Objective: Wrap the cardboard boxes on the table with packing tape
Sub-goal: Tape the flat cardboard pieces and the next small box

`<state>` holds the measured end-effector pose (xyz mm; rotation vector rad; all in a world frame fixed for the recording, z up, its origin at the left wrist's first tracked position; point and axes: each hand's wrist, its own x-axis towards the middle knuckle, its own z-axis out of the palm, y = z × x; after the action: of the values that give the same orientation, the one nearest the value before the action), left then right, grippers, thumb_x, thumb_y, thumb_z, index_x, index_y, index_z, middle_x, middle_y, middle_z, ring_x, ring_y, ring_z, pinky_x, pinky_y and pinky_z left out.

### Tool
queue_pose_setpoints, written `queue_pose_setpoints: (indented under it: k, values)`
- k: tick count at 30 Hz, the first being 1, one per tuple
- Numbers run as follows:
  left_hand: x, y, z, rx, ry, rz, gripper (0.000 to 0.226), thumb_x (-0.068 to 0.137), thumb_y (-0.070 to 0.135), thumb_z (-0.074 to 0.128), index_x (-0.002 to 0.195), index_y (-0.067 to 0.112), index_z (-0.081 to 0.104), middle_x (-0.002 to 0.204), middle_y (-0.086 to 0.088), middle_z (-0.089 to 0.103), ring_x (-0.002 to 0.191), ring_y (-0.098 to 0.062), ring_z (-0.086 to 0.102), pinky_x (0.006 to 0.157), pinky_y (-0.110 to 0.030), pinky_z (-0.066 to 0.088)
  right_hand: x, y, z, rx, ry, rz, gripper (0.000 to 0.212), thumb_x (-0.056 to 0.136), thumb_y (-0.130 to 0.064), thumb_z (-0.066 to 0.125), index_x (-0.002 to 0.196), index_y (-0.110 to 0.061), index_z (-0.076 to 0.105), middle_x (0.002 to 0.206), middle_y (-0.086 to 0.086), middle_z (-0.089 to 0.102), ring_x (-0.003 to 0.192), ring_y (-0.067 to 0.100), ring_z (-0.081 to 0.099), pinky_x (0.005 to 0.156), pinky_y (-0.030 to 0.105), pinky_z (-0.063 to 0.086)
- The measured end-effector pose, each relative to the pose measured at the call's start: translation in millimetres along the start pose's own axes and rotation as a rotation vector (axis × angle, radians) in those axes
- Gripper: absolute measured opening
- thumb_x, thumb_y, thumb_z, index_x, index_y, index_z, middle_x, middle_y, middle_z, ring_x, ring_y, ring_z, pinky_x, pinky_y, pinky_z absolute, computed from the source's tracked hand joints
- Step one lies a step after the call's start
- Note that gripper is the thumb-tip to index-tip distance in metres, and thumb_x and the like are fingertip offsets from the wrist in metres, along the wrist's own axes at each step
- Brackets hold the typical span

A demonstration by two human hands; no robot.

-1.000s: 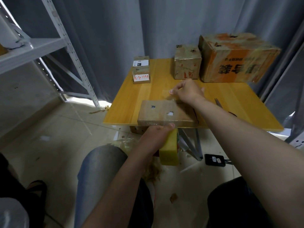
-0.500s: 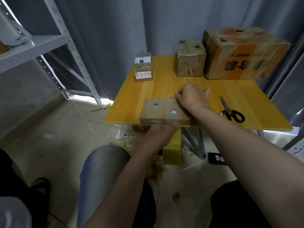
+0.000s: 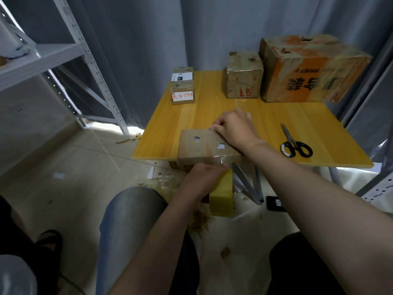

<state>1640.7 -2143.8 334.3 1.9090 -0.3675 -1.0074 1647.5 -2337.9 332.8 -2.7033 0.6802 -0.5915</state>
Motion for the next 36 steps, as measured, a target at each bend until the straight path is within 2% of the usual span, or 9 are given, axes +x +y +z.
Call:
queue_pose_setpoints:
  k: [10,15,18,22,24,27,31,34,36]
  values:
    - [5.9,-10.5,2.2,-0.01,0.037,0.045,0.03,0.093,0.058,0.066,0.079,0.032,0.07,0.098,0.003,0.071,0.098,-0.023,0.069,0.1,-0.05,0.055,2.8,-1.0,-1.4,-0.072,-0.156,0.045,0.049,0.107,-0.054,0.045,0.1,-0.02,0.079,0.105,0.009,0.073,0.117,0.034,0.051,0.096,0.044,0.036]
    - [3.3,-13.8,4.3,-0.041,0.02,0.054,0.035,0.092,0.058,0.067,0.117,0.034,0.071,0.114,0.0,0.07,0.106,-0.025,0.068,0.098,-0.052,0.056,1.7,-3.3,-1.9,-0.084,-0.145,0.05,0.048,0.108,-0.05,0.044,0.103,-0.017,0.078,0.105,0.009,0.073,0.119,0.031,0.049,0.1,0.044,0.038]
    - [3.1,-14.9,4.1,-0.061,0.024,0.073,0.035,0.093,0.054,0.067,0.121,0.033,0.07,0.117,0.003,0.068,0.107,-0.022,0.066,0.095,-0.049,0.058,-3.1,-8.6,-10.4,-0.086,-0.045,0.01,0.034,0.106,-0.046,0.052,0.12,-0.025,0.074,0.111,0.003,0.075,0.123,0.028,0.046,0.102,0.046,0.037]
    - [3.7,-17.4,6.7,-0.066,0.026,0.068,0.036,0.093,0.053,0.068,0.122,0.032,0.068,0.119,0.0,0.067,0.106,-0.024,0.067,0.088,-0.045,0.06,-17.3,-24.7,-29.4,0.037,0.156,0.138,0.027,0.102,-0.04,0.057,0.094,-0.018,0.071,0.093,0.005,0.071,0.1,0.031,0.061,0.077,0.04,0.049]
    - [3.4,-18.2,7.7,-0.071,0.042,0.082,0.033,0.093,0.051,0.069,0.12,0.031,0.068,0.118,-0.001,0.07,0.106,-0.025,0.069,0.093,-0.049,0.059,-25.4,-33.8,-43.6,-0.013,0.068,0.273,0.036,0.1,-0.044,0.057,0.082,-0.014,0.067,0.083,0.007,0.069,0.086,0.033,0.066,0.065,0.035,0.046]
    - [2.0,-15.4,8.1,-0.065,0.058,0.095,0.031,0.094,0.043,0.071,0.12,0.028,0.069,0.115,-0.003,0.071,0.105,-0.026,0.069,0.097,-0.051,0.058,-47.3,-48.2,-66.3,0.046,-0.316,0.443,0.055,0.098,-0.061,0.053,0.084,-0.011,0.071,0.079,0.007,0.075,0.074,0.029,0.073,0.07,0.038,0.06]
    - [-0.8,-11.2,9.0,-0.019,0.043,0.096,0.031,0.095,0.035,0.068,0.123,0.024,0.064,0.111,-0.003,0.068,0.098,-0.024,0.067,0.082,-0.041,0.06,-90.3,-41.6,-67.7,0.263,-0.741,0.636,0.074,0.098,-0.069,0.051,0.094,0.001,0.072,0.075,0.019,0.077,0.062,0.033,0.076,0.064,0.04,0.065]
    - [-4.1,-11.3,11.8,-0.018,0.036,0.116,0.033,0.097,0.031,0.066,0.127,0.024,0.055,0.108,0.001,0.064,0.095,-0.019,0.063,0.069,-0.032,0.054,-116.6,-23.4,-51.3,0.507,-0.698,0.696,0.064,0.095,-0.064,0.061,0.101,-0.001,0.068,0.078,0.015,0.075,0.07,0.034,0.073,0.073,0.043,0.064]
    - [-6.5,-12.2,12.3,0.014,0.022,0.114,0.039,0.097,0.03,0.066,0.133,0.019,0.054,0.113,-0.003,0.065,0.101,-0.022,0.064,0.081,-0.038,0.057,-127.4,-17.0,-38.0,0.713,-0.585,0.744,0.052,0.093,-0.055,0.07,0.107,-0.004,0.068,0.075,0.014,0.071,0.061,0.029,0.067,0.068,0.043,0.061]
